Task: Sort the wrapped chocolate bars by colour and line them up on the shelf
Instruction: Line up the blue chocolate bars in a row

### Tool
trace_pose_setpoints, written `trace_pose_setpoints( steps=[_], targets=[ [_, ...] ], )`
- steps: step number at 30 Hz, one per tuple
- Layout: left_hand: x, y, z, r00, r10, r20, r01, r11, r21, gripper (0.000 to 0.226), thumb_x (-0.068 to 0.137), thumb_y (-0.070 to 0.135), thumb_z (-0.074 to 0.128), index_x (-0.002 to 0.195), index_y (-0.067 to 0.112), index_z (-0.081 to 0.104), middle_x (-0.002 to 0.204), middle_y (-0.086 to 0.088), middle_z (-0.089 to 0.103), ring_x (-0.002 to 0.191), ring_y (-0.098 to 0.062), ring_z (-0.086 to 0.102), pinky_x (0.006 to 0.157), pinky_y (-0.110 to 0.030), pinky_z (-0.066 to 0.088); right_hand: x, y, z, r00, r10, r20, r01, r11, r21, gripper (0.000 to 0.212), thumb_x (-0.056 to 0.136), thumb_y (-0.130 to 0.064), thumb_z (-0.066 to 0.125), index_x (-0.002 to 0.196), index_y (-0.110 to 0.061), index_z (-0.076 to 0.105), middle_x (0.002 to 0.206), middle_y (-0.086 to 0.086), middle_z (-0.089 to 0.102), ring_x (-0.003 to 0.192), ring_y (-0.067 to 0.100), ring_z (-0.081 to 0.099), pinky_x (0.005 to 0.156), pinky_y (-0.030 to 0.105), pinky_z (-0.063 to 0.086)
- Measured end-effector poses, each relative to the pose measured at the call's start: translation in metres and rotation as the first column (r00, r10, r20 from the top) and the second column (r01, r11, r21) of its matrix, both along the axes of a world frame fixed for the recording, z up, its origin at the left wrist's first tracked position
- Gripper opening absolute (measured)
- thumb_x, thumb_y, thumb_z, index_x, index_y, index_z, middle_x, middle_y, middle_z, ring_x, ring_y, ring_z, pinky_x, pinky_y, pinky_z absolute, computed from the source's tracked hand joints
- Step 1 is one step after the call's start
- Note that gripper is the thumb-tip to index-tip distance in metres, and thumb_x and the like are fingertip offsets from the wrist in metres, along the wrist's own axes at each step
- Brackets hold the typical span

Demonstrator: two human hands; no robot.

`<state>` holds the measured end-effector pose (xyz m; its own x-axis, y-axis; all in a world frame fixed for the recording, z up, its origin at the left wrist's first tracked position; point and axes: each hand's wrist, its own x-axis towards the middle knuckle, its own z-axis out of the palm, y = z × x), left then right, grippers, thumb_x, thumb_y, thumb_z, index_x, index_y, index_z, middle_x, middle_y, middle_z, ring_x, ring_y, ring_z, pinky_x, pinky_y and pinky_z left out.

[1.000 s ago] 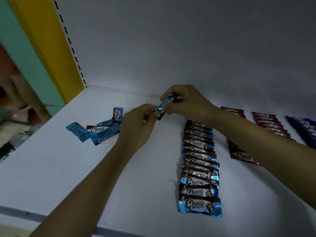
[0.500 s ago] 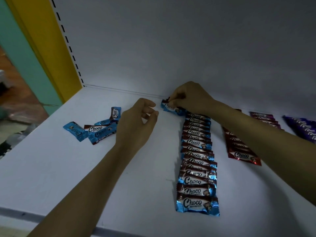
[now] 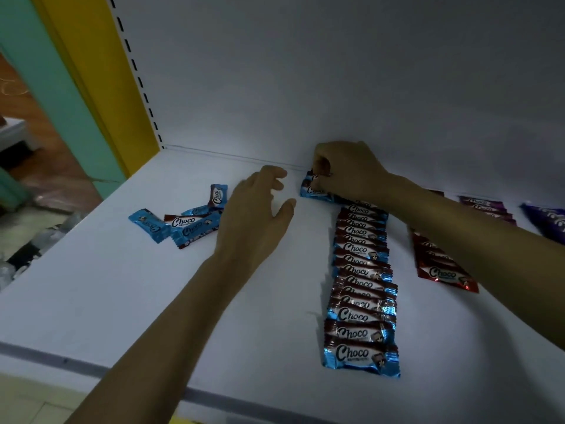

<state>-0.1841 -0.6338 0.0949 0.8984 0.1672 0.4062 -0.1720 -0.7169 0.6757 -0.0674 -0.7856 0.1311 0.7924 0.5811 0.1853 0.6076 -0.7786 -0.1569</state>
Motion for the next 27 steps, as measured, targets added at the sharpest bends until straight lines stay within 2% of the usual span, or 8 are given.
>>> trace_pose_setpoints(
  steps=[2,4,8,11,14,18,22,27],
  targets=[
    [-0.005,0.009,0.008,0.992,0.102,-0.068,-0.072,0.937,0.342,0.061,0.088,0.043,0.062,0.14,0.021,0.04,0.139,-0.004,0.046,0.125,-0.023,0.044,0.098,-0.039,0.041,-0.006,0.014,0.005,0.996,0.064,-0.064,-0.058,0.994,0.087,0.012,0.086,-0.021,0.065,0.092,-0.015,0.057,0.09,-0.001,0.058,0.08,0.014,0.053,0.063,0.025,0.037],
    [-0.012,0.026,0.012,0.949,0.267,-0.169,-0.142,0.838,0.528,0.081,0.085,0.059,0.056,0.149,0.023,0.023,0.157,-0.01,0.019,0.142,-0.034,0.021,0.109,-0.05,0.028,-0.014,0.036,0.009,0.976,0.141,-0.167,-0.113,0.979,0.168,0.016,0.09,-0.019,0.062,0.104,-0.012,0.061,0.095,0.0,0.058,0.081,0.011,0.051,0.067,0.024,0.042],
    [-0.028,0.065,0.002,0.777,0.467,-0.422,-0.231,0.835,0.499,0.099,0.076,0.079,0.042,0.152,0.027,0.005,0.16,-0.015,-0.006,0.145,-0.044,0.0,0.114,-0.058,0.013,-0.026,0.081,0.004,0.927,0.188,-0.326,-0.165,0.982,0.097,0.041,0.095,-0.027,0.054,0.132,-0.012,0.048,0.119,0.006,0.053,0.102,0.015,0.049,0.081,0.02,0.038],
    [-0.031,0.074,-0.012,0.818,0.423,-0.39,-0.25,0.871,0.422,0.103,0.076,0.076,0.044,0.153,0.017,0.01,0.158,-0.022,0.008,0.145,-0.041,0.008,0.116,-0.05,0.014,-0.027,0.108,-0.008,0.92,0.116,-0.374,-0.118,0.993,0.017,0.044,0.094,-0.029,0.056,0.128,-0.001,0.054,0.127,0.013,0.057,0.111,0.025,0.055,0.089,0.028,0.045],
    [-0.025,0.074,-0.015,0.926,0.266,-0.268,-0.189,0.941,0.281,0.09,0.081,0.056,0.063,0.149,0.009,0.027,0.154,-0.019,0.027,0.141,-0.033,0.026,0.112,-0.041,0.026,-0.032,0.122,-0.013,0.872,0.152,-0.465,-0.077,0.981,0.175,0.023,0.088,-0.014,0.06,0.106,-0.002,0.07,0.104,0.013,0.068,0.088,0.021,0.061,0.067,0.025,0.049],
    [-0.012,0.084,-0.016,0.975,0.173,-0.136,-0.114,0.927,0.358,0.05,0.085,0.048,0.065,0.121,0.015,0.058,0.114,-0.009,0.064,0.106,-0.034,0.055,0.085,-0.041,0.045,-0.039,0.12,-0.006,0.717,0.223,-0.661,0.021,0.941,0.339,0.017,0.087,-0.005,0.06,0.098,-0.001,0.072,0.09,0.014,0.068,0.076,0.018,0.061,0.064,0.023,0.05],
    [-0.011,0.086,-0.018,0.99,0.128,0.061,-0.142,0.886,0.442,0.028,0.089,0.031,0.064,0.112,0.013,0.065,0.094,-0.008,0.07,0.083,-0.032,0.061,0.071,-0.03,0.04,-0.038,0.105,-0.002,0.675,0.248,-0.695,0.084,0.91,0.406,0.016,0.088,-0.009,0.063,0.101,-0.005,0.071,0.096,0.012,0.07,0.074,0.012,0.064,0.068,0.023,0.054],
    [-0.004,0.091,-0.012,0.985,0.119,0.129,-0.169,0.831,0.53,0.015,0.086,0.013,0.064,0.1,0.009,0.067,0.087,-0.012,0.068,0.077,-0.037,0.063,0.065,-0.039,0.052,-0.038,0.085,-0.004,0.705,0.227,-0.672,0.128,0.891,0.435,0.015,0.092,-0.016,0.06,0.1,-0.007,0.069,0.094,0.008,0.07,0.071,0.011,0.064,0.064,0.02,0.053]
  ],
)
